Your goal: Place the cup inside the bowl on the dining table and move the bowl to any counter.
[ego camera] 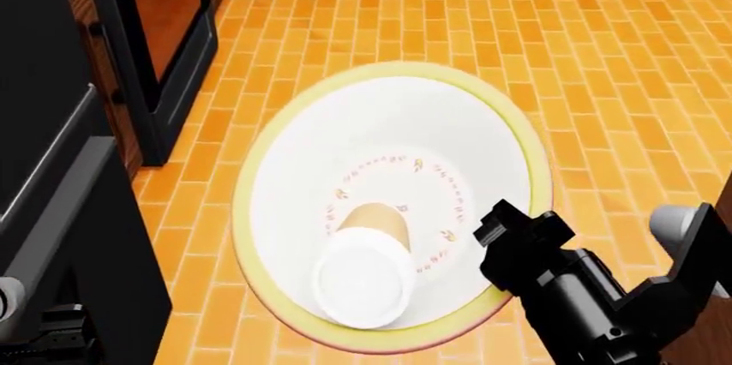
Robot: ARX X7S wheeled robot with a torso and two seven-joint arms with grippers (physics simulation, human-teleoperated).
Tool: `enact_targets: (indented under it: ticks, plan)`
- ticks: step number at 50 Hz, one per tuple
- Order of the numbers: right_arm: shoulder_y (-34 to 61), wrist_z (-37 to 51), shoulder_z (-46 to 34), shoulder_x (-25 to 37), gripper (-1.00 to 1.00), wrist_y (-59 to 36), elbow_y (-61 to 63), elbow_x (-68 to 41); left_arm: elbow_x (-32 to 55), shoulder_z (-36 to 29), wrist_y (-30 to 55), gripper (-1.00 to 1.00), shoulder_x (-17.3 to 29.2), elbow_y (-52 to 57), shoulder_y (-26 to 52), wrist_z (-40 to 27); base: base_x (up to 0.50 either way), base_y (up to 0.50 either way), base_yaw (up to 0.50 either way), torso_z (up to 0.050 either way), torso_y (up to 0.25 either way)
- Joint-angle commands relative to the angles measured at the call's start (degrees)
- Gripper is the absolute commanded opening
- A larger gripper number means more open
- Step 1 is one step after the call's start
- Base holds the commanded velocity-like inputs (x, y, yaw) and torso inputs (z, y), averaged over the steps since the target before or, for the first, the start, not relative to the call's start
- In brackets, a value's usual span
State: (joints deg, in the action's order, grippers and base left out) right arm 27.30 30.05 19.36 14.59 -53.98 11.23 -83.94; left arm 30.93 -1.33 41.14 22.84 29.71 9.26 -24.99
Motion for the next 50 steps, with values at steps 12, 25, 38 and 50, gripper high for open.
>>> enact_targets:
  ticks: [12, 25, 38, 50]
  plan:
    - [1.0, -1.5, -0.7, 0.0, -1.00, 1.3, -0.7, 0.7, 0.1, 0.1, -0.9, 1.00, -0.1, -0.1, 0.0, 0.3, 0.50, 0.20, 0.00, 0.000, 0.002]
    - [0.6, -1.4, -0.8, 0.1, -1.00, 2.0, -0.3, 0.6, 0.1, -0.6, -1.0, 1.00, -0.1, 0.0, -0.1, 0.2, 0.50, -0.02, 0.00, 0.001, 0.002]
    - [0.8, -1.8, -1.5, 0.2, -1.00, 2.5, -0.7, 1.0, 0.1, -0.6, -1.7, 1.00, 0.0, -0.5, -0.4, 0.4, 0.50, -0.03, 0.00, 0.000, 0.001]
    - [0.4, -2.0, -1.8, 0.4, -1.00, 3.0, -0.8, 1.3, 0.2, -0.8, -1.9, 1.00, 0.1, -0.4, -0.5, 0.2, 0.50, 0.00, 0.00, 0.000, 0.002]
